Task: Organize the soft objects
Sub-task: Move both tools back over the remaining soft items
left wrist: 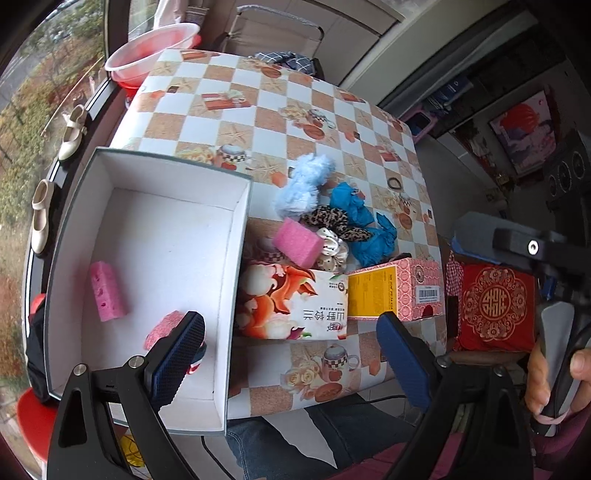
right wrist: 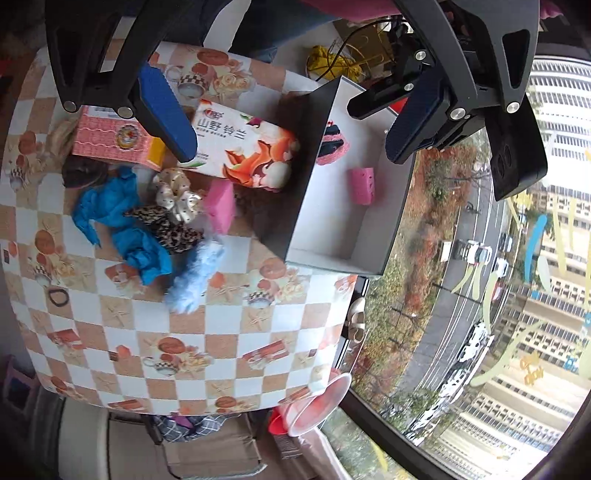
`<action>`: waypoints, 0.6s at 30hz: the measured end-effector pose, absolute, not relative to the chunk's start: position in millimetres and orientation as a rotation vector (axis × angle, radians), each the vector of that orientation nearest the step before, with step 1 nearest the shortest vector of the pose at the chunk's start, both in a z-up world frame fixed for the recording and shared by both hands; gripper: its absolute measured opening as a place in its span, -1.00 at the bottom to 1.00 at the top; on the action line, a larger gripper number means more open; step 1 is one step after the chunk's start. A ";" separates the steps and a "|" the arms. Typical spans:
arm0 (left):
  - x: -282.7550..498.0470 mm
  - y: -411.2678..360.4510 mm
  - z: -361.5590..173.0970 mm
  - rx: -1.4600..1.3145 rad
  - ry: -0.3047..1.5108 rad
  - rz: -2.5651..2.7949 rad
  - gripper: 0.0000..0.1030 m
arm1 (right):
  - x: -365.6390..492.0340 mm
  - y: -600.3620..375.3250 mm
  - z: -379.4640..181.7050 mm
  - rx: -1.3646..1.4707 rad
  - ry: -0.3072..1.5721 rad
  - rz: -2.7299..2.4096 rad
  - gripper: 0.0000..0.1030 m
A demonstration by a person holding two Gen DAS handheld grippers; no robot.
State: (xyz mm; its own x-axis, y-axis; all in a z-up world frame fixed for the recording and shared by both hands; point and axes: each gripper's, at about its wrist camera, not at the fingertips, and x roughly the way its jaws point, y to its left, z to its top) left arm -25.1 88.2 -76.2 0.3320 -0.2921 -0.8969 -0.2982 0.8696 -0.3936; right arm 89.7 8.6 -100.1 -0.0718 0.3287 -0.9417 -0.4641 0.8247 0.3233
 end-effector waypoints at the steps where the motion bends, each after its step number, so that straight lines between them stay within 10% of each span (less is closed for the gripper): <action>1: -19.6 82.8 -75.3 -0.541 1.256 -0.008 0.86 | 96.2 -3.5 -96.8 -0.090 1.498 0.634 1.00; 18: 129.4 42.6 -131.4 -0.251 1.425 0.089 0.86 | 160.1 -201.4 -143.6 0.213 1.573 0.193 1.00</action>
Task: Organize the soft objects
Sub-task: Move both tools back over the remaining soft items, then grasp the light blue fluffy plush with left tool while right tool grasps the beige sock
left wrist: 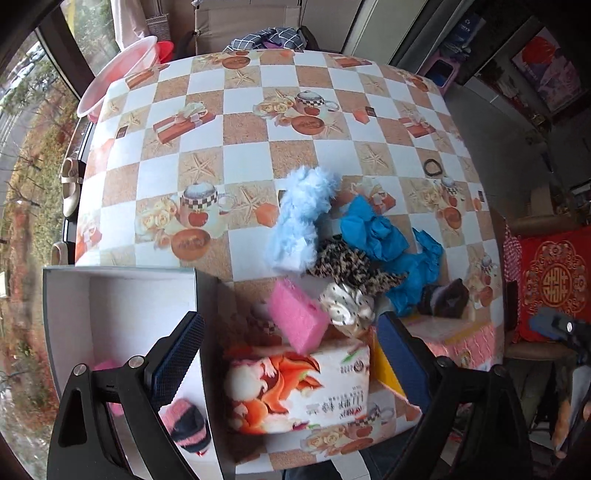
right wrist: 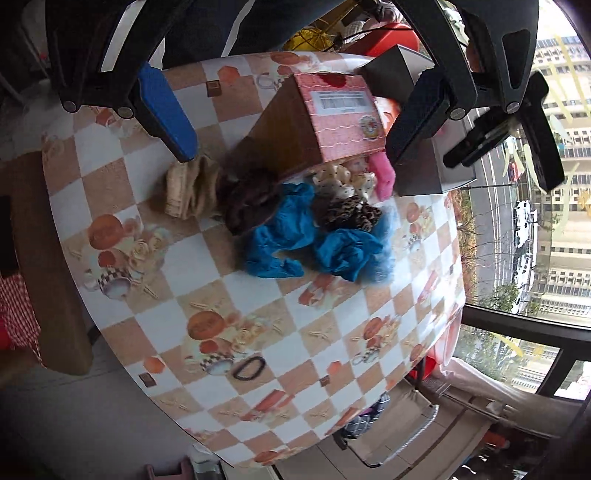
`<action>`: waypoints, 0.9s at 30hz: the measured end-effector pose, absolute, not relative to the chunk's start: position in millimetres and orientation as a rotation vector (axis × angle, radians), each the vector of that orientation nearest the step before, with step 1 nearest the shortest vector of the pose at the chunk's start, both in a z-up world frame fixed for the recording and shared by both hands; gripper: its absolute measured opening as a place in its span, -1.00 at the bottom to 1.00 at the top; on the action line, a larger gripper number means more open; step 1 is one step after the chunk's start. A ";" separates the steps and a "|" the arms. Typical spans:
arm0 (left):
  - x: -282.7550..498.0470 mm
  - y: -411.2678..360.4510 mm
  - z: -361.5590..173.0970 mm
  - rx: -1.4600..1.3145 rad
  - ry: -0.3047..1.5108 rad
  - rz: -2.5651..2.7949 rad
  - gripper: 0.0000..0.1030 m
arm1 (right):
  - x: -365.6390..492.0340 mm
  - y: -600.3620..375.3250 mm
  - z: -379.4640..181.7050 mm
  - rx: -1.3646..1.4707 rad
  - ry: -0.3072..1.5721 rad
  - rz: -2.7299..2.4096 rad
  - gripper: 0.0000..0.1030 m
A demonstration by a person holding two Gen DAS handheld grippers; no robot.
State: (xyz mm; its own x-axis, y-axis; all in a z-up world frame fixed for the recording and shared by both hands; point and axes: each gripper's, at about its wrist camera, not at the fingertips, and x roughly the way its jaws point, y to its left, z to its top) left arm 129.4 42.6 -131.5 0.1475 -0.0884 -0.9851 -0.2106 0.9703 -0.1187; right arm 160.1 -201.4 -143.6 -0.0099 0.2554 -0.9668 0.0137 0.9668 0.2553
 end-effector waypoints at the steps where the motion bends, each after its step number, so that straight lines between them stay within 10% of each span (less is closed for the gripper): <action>1: 141.3 44.3 -139.7 -0.238 1.437 0.100 0.86 | 161.5 -207.0 -148.7 0.212 1.583 0.180 1.00; 27: 228.5 39.2 -280.9 -0.084 1.715 0.189 0.86 | 161.9 -260.1 -281.0 0.064 1.793 0.032 1.00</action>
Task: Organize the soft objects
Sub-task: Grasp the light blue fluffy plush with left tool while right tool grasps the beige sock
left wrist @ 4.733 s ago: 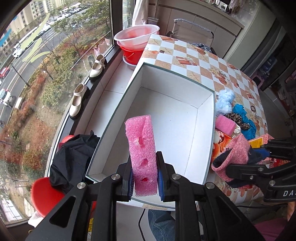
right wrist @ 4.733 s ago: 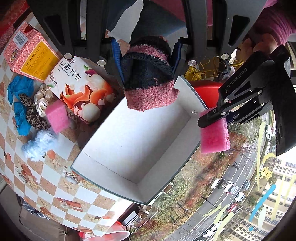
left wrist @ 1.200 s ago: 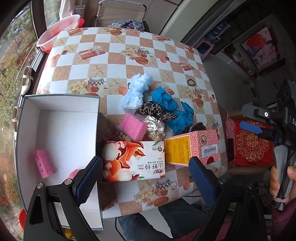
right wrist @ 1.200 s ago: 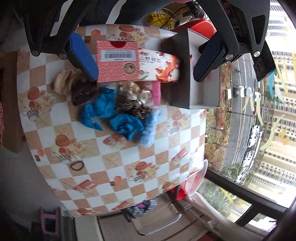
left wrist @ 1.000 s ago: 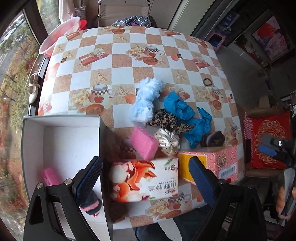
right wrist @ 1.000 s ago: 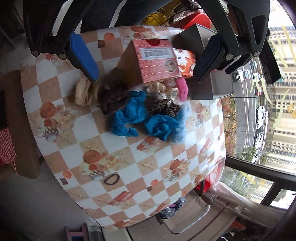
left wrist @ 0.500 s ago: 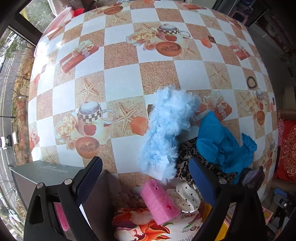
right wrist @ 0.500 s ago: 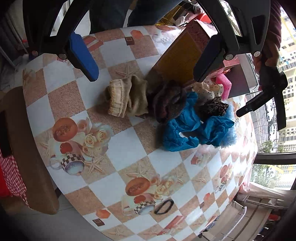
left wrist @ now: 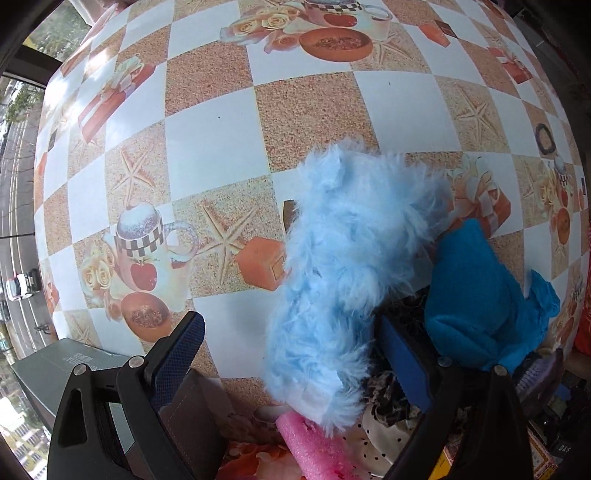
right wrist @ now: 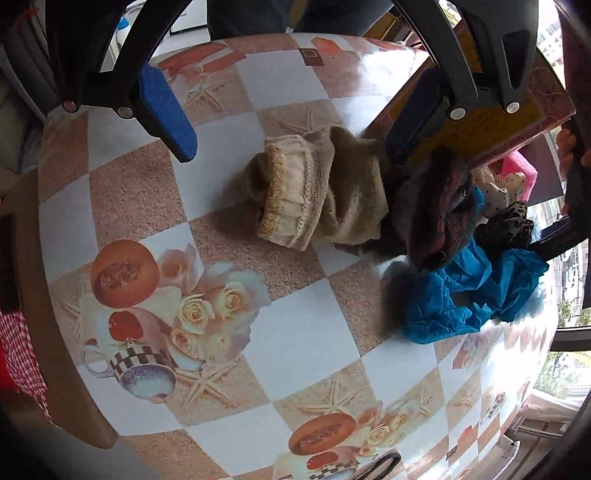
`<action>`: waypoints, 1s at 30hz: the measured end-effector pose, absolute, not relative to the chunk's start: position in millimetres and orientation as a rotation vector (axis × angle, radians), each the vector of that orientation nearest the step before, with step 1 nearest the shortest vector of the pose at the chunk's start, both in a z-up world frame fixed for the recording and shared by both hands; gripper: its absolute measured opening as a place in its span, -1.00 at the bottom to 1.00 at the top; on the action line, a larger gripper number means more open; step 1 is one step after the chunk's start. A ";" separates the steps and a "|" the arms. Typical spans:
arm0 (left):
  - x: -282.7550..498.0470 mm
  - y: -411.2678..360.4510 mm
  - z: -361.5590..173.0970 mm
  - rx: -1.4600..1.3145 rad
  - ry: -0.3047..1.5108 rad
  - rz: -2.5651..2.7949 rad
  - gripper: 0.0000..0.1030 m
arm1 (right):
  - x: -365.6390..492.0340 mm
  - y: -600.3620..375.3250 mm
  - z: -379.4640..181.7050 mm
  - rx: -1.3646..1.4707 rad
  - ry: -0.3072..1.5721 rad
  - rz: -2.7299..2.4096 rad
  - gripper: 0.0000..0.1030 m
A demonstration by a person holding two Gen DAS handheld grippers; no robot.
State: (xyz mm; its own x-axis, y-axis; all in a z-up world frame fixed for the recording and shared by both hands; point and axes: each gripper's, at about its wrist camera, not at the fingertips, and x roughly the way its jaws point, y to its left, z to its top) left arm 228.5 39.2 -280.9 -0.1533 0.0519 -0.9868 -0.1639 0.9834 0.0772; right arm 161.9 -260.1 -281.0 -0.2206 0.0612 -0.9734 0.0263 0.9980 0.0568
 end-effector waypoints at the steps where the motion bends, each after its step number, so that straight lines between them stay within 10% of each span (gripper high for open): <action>1: 230.5 38.7 -283.6 -0.081 1.716 0.194 0.86 | 162.0 -257.0 -284.7 0.050 1.787 0.041 1.00; 21: 238.3 37.0 -304.0 -0.174 1.724 0.216 0.97 | 169.4 -228.0 -312.6 -0.234 1.811 -0.019 1.00; 23: 236.1 22.7 -295.0 -0.131 1.690 0.194 0.79 | 163.6 -228.0 -308.3 -0.247 1.779 -0.005 0.93; 25: 236.8 12.7 -286.9 -0.107 1.653 0.133 0.15 | 158.9 -228.9 -299.8 -0.278 1.736 0.013 0.65; 27: 236.3 1.0 -282.0 -0.069 1.642 0.091 -0.40 | 158.3 -232.0 -288.2 -0.292 1.689 0.052 0.04; 30: 236.9 -7.0 -274.8 -0.007 1.620 0.104 -0.42 | 160.8 -247.5 -276.8 -0.194 1.689 0.087 -0.13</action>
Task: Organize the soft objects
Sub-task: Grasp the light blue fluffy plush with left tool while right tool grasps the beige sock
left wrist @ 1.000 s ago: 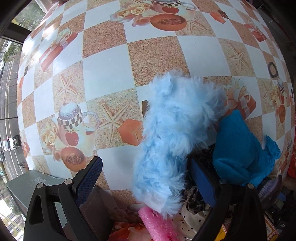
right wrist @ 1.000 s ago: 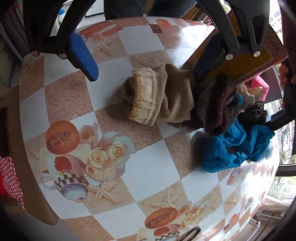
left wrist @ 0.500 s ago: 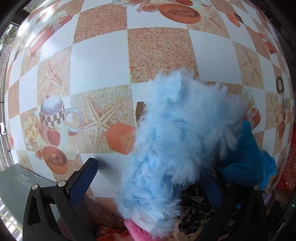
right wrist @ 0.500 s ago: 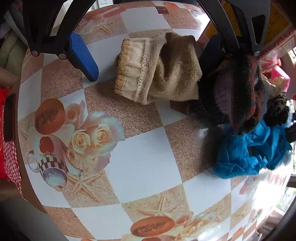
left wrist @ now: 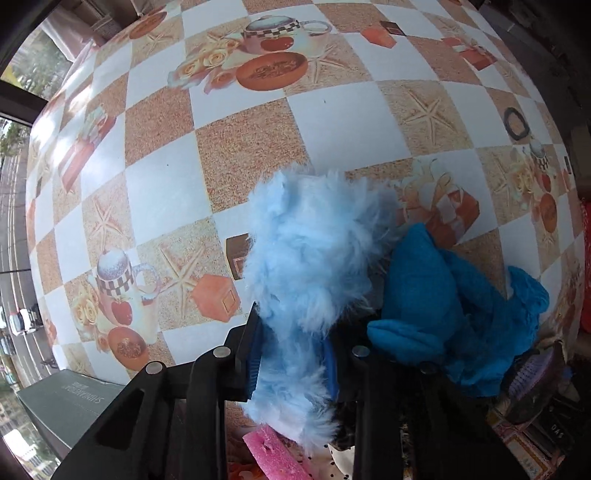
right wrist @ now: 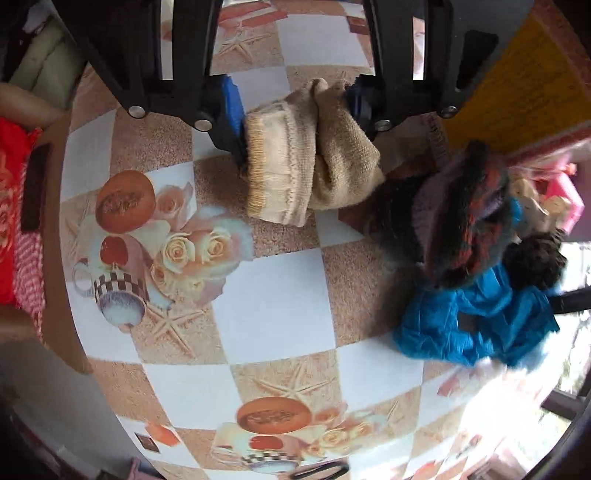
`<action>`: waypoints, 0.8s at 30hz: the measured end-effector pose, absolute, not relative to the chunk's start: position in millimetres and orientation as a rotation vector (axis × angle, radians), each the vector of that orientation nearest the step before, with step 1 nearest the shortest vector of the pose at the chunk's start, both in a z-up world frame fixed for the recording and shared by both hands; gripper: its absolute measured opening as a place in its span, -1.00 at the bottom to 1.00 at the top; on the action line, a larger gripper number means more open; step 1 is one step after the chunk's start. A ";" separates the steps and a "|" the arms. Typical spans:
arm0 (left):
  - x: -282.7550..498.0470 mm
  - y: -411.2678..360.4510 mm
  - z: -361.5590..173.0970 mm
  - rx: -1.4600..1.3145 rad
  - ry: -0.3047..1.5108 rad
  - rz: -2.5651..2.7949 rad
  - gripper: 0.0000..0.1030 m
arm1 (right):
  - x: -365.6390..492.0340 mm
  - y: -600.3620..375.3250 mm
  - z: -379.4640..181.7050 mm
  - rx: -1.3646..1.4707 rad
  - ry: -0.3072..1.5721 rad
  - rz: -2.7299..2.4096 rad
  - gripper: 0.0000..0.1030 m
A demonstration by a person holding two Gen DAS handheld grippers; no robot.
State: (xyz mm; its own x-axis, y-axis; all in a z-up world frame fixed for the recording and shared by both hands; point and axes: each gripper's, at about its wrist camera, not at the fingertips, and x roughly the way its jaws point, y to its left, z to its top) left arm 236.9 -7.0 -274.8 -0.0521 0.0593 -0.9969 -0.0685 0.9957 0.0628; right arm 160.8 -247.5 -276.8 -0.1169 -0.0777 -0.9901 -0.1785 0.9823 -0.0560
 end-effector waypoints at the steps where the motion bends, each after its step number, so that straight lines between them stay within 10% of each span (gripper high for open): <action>1: 237.1 -7.0 -269.7 -0.022 1.604 0.105 -0.42 | 165.3 -255.7 -272.1 -0.169 1.681 0.085 -0.13; 24: 187.7 29.1 -153.3 -0.151 1.361 0.116 -0.42 | 182.4 -196.0 -164.5 -0.072 1.481 0.262 -0.13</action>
State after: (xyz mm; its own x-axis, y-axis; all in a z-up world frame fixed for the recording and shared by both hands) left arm 187.7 29.1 -153.3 0.2047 -0.0046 -0.9788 -0.1705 0.9845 -0.0403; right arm 182.4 -196.0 -164.5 0.0671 0.1292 -0.9893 -0.2175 0.9696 0.1119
